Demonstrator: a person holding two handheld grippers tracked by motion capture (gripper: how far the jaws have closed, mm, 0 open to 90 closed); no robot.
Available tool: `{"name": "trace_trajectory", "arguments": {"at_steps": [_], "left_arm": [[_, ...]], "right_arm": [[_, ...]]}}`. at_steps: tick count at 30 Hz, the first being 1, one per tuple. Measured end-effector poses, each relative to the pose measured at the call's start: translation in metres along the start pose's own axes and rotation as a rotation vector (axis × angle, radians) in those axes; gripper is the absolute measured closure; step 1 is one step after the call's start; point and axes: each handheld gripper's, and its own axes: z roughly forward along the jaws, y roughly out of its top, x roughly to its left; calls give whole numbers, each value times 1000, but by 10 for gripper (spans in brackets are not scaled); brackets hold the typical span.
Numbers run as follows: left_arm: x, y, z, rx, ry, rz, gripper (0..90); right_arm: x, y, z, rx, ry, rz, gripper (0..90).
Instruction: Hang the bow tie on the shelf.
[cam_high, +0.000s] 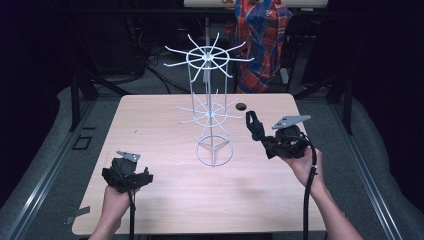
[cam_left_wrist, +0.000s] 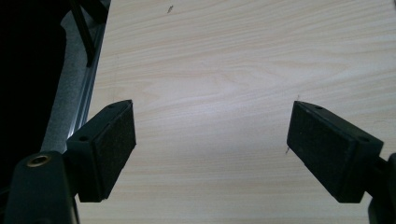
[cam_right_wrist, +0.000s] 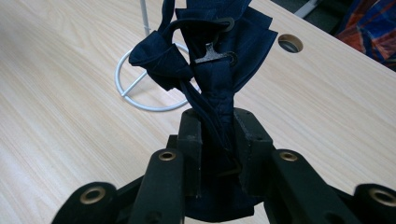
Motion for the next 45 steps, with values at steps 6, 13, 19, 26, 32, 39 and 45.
{"name": "trace_trajectory", "arguments": {"at_steps": [6, 13, 19, 26, 32, 39, 45], "left_arm": [[0, 0, 0, -1, 0, 0, 157], [0, 0, -1, -2, -1, 2, 157], [0, 0, 0, -1, -3, 0, 157], [0, 0, -1, -3, -4, -1, 157], [0, 0, -1, -2, -4, 0, 157], [0, 0, 0, 3, -5, 3, 157], [0, 0, 0, 1, -5, 3, 157]], "right_arm": [[5, 3, 5, 18, 7, -5, 738], [11, 8, 12, 31, 14, -20, 738], [13, 14, 19, 33, 19, -19, 737], [16, 20, 27, 37, 27, -18, 738], [16, 23, 31, 35, 36, -18, 737], [19, 27, 37, 32, 43, -17, 737], [19, 28, 39, 37, 50, -21, 737]]}}
